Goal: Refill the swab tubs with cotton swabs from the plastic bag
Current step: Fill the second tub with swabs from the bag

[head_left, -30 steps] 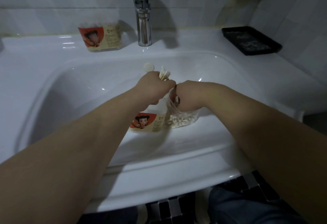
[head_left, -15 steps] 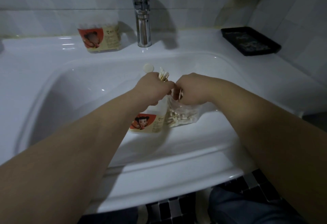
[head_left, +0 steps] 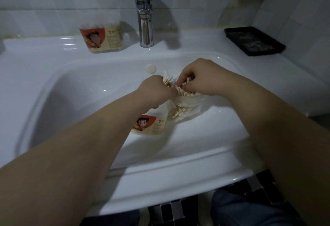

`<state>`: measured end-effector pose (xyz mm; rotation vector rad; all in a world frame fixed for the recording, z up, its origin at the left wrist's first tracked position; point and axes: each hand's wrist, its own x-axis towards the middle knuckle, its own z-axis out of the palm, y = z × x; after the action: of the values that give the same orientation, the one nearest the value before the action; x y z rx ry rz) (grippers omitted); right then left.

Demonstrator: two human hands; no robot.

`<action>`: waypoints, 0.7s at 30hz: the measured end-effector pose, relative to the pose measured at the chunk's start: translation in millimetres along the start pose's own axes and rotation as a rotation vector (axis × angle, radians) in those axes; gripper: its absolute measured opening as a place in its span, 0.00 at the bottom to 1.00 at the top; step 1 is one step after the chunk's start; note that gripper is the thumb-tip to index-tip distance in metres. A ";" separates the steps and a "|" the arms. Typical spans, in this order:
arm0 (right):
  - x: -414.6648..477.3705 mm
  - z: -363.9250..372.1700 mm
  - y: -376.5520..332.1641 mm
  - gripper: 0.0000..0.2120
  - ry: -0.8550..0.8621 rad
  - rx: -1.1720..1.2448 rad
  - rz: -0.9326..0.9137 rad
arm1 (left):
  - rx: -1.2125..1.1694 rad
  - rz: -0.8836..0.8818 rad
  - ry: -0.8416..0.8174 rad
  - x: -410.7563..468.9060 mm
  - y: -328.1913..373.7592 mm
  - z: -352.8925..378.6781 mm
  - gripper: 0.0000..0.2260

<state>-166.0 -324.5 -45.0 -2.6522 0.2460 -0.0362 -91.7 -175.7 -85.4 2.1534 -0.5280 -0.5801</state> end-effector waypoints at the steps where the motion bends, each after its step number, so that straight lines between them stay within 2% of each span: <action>1: 0.9 -0.5 0.3 0.16 0.026 0.024 -0.003 | -0.002 0.001 -0.007 0.0 -0.2 -0.3 0.08; 5: 2.3 0.5 1.5 0.13 0.066 0.043 -0.024 | 0.019 -0.005 -0.037 -0.7 0.3 0.6 0.08; 9: 0.2 1.5 1.2 0.07 0.023 0.054 -0.027 | 0.036 0.005 -0.046 -1.9 1.4 2.6 0.06; 16: 1.6 -1.3 5.6 0.08 0.114 0.130 -0.021 | 0.030 -0.011 -0.047 -1.1 0.9 2.1 0.07; 18: 1.5 -0.7 5.9 0.08 0.107 0.165 -0.005 | 0.054 0.000 -0.009 -2.8 3.3 1.9 0.08; 21: 1.5 0.6 5.9 0.06 0.104 0.193 0.013 | 0.036 0.086 0.142 -2.5 5.3 0.8 0.12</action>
<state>-165.4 -329.6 -48.3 -2.4594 0.2798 -0.1852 -95.1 -177.9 -81.0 2.1745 -0.5535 -0.3699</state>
